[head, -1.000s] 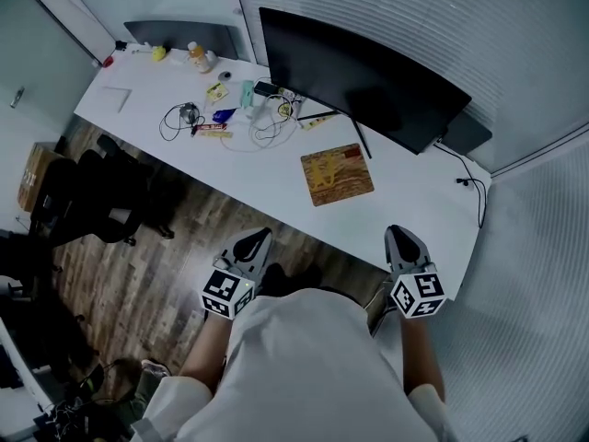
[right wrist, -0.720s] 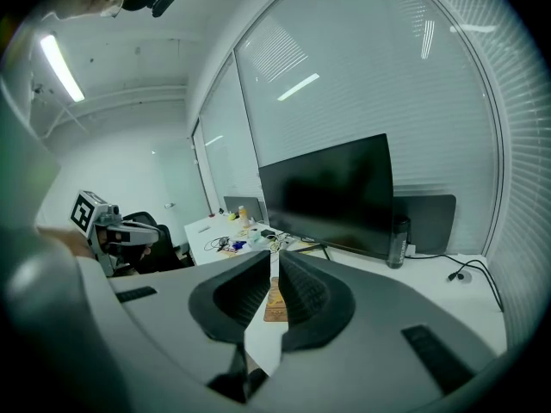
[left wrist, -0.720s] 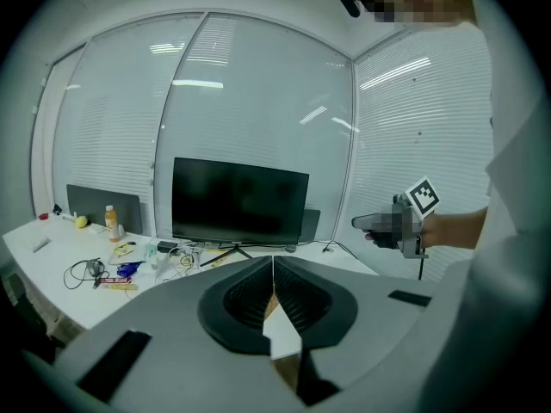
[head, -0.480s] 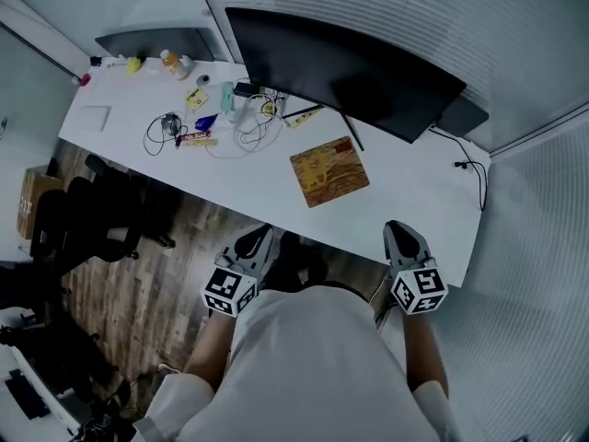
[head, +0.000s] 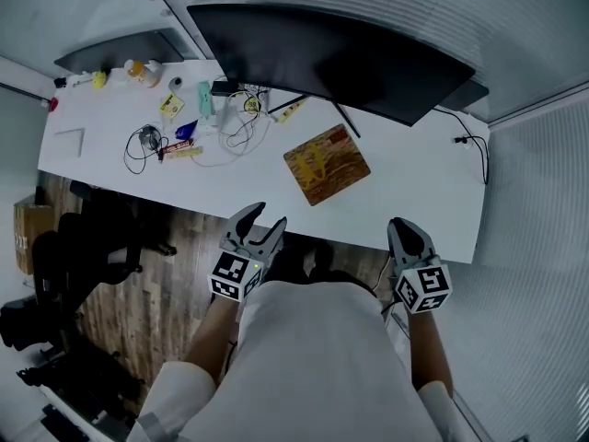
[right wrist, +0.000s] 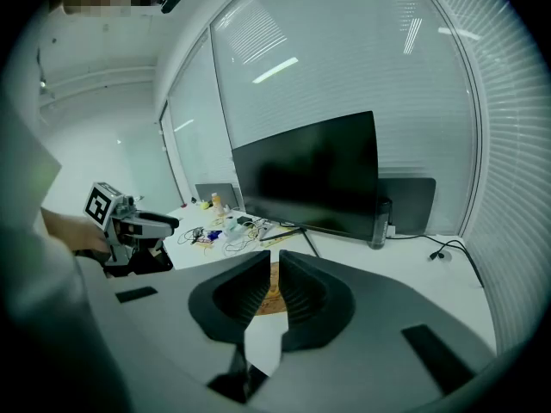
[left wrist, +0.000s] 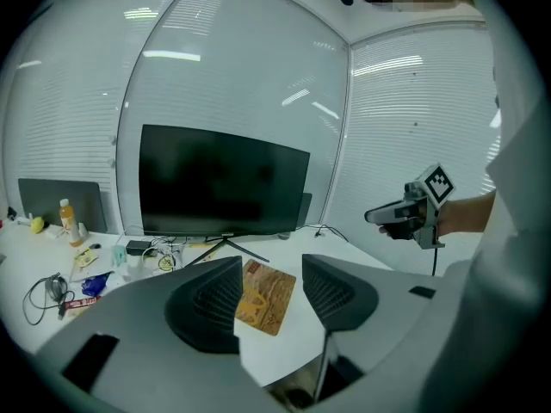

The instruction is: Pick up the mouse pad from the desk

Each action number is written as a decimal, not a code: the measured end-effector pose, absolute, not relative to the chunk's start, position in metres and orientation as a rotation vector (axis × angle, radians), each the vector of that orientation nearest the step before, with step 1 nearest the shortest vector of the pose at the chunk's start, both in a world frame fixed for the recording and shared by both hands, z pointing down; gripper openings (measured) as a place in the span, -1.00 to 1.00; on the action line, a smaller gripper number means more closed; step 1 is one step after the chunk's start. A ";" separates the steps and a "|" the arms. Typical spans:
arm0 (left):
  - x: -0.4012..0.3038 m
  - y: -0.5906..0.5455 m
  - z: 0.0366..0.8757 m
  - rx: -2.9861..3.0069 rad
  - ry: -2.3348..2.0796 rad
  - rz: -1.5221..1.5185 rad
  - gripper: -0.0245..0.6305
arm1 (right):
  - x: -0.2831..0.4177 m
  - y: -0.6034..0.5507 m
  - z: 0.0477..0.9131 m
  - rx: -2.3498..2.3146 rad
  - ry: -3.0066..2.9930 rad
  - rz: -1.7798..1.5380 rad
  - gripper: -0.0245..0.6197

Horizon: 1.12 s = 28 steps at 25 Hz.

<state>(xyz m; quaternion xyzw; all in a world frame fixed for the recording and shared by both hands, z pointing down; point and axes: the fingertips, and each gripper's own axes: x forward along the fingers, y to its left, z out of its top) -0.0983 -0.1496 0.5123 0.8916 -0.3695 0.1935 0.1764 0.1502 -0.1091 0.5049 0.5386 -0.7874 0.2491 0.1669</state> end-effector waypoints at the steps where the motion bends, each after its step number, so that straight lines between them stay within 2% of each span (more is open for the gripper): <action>1: -0.100 -0.155 0.518 2.521 -1.029 0.564 -0.19 | 0.149 -0.110 0.507 1.540 -2.227 0.714 -0.78; 7: -0.103 -0.183 0.558 2.507 -0.901 0.670 0.11 | 0.144 -0.116 0.513 1.585 -2.154 0.737 -0.78; 28: -0.063 -0.244 0.715 2.461 -0.451 1.154 0.20 | 0.150 -0.083 0.556 1.776 -1.856 0.983 -0.78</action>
